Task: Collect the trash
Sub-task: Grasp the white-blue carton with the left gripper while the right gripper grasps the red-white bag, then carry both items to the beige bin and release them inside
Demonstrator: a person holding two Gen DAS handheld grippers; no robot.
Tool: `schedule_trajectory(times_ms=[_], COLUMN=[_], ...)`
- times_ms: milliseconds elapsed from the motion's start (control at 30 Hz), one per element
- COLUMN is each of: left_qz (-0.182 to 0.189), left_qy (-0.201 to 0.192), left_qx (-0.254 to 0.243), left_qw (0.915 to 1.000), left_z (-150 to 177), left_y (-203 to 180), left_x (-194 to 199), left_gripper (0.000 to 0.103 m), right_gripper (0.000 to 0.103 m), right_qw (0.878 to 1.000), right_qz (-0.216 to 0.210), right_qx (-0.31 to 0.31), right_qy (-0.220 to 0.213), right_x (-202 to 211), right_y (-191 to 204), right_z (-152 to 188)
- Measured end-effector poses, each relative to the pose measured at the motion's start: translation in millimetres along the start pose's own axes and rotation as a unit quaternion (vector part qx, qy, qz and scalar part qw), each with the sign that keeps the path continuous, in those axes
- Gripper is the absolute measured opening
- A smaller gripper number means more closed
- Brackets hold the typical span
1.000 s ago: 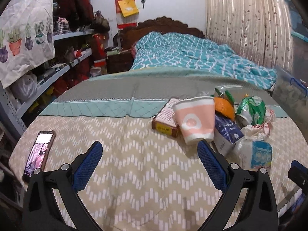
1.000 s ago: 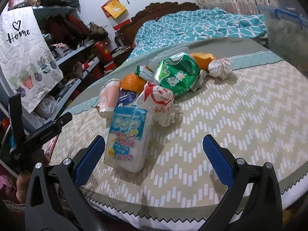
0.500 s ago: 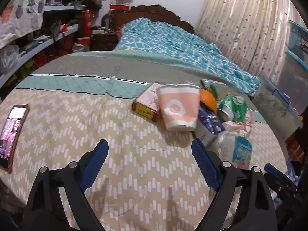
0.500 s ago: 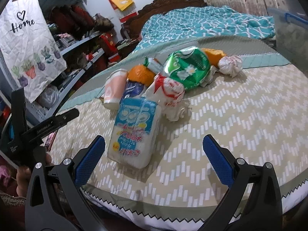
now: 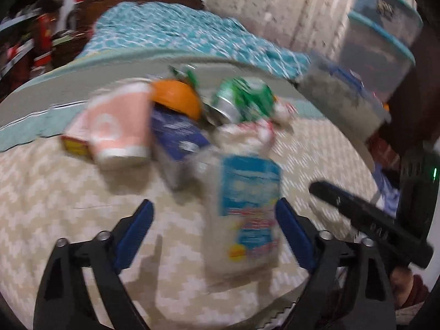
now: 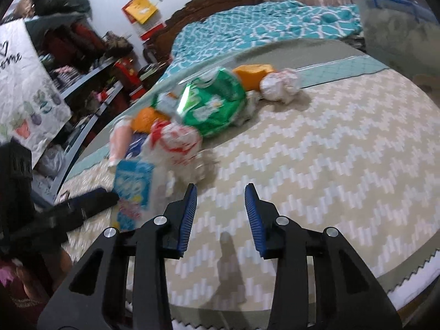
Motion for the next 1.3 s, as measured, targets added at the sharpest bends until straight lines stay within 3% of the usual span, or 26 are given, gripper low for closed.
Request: schedule_trajectory(times_ms=[100, 133, 167, 200, 367, 533, 567, 600, 633, 700, 900, 1033, 1200, 1300], left_qz=[-0.03, -0.042, -0.049, -0.051, -0.037, -0.02, -0.014, -0.01, -0.009, -0.007, 0.039, 0.092, 0.109, 0.119], left_qy=[0.018, 0.027, 0.034, 0.039, 0.015, -0.002, -0.005, -0.007, -0.011, -0.019, -0.017, 0.022, 0.064, 0.084], left_qx=[-0.034, -0.039, -0.037, -0.034, -0.009, 0.02, 0.027, 0.033, 0.039, 0.037, -0.031, -0.078, -0.106, -0.116], left_qw=[0.9988, 0.998, 0.9976, 0.9974, 0.9992, 0.9996, 0.9995, 0.9994, 0.9991, 0.9991, 0.9986, 0.9924, 0.9864, 0.9825], left_z=[1.7, 2.7, 6.1, 7.9, 21.0, 40.2, 43.0, 43.7, 43.0, 39.1, 11.0, -19.4, -46.0, -59.3], left_y=[-16.5, -18.4, -14.4, -10.8, 13.2, 37.3, 39.4, 42.2, 46.6, 45.6, 5.2, -42.9, -89.2, -115.3], left_x=[-20.5, -28.4, -30.2, -32.4, -6.4, 21.6, 25.9, 29.0, 33.2, 38.3, 37.1, 12.6, -24.7, -44.7], left_gripper=[0.093, 0.09, 0.083, 0.059, 0.056, 0.056, 0.056, 0.056, 0.056, 0.056, 0.057, 0.057, 0.057, 0.057], right_gripper=[0.069, 0.07, 0.072, 0.073, 0.086, 0.089, 0.087, 0.066, 0.054, 0.041, 0.034, 0.031, 0.031, 0.03], right_qw=[1.0, 1.0, 0.999, 0.999, 0.995, 0.993, 0.993, 0.992, 0.99, 0.99, 0.996, 0.996, 0.991, 0.99], right_qz=[-0.007, -0.016, -0.028, -0.04, -0.098, -0.087, -0.079, -0.079, -0.092, -0.106, -0.078, -0.086, -0.118, -0.086], right_qx=[-0.014, -0.017, -0.019, -0.02, 0.0, 0.037, 0.041, 0.044, 0.044, 0.043, 0.043, 0.016, -0.026, -0.049], right_qy=[-0.005, -0.004, -0.002, -0.001, 0.024, 0.065, 0.074, 0.089, 0.097, 0.088, 0.022, 0.005, -0.049, -0.096], right_x=[2.0, 1.7, 1.4, 1.1, -18.0, -63.5, -71.9, -80.1, -82.3, -71.5, -13.0, 18.9, 63.2, 86.3], right_y=[-10.5, -11.6, -10.6, -8.6, 26.2, 62.0, 63.3, 64.4, 65.4, 61.3, 20.3, -18.8, -67.7, -102.3], right_z=[-9.4, -15.1, -20.0, -24.7, -46.4, -48.6, -46.0, -42.1, -39.3, -34.9, -23.5, -20.9, -19.4, -26.2])
Point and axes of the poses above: each gripper's, at about its wrist camera, not at the fingertips, and x roughly against the way its jaws point, y to its left, z to its underside, the point moved 7 cm from there along -x, roughly the way its jaws point, and after that the axes turned 12 degrees about y, right-handed, at the moved point
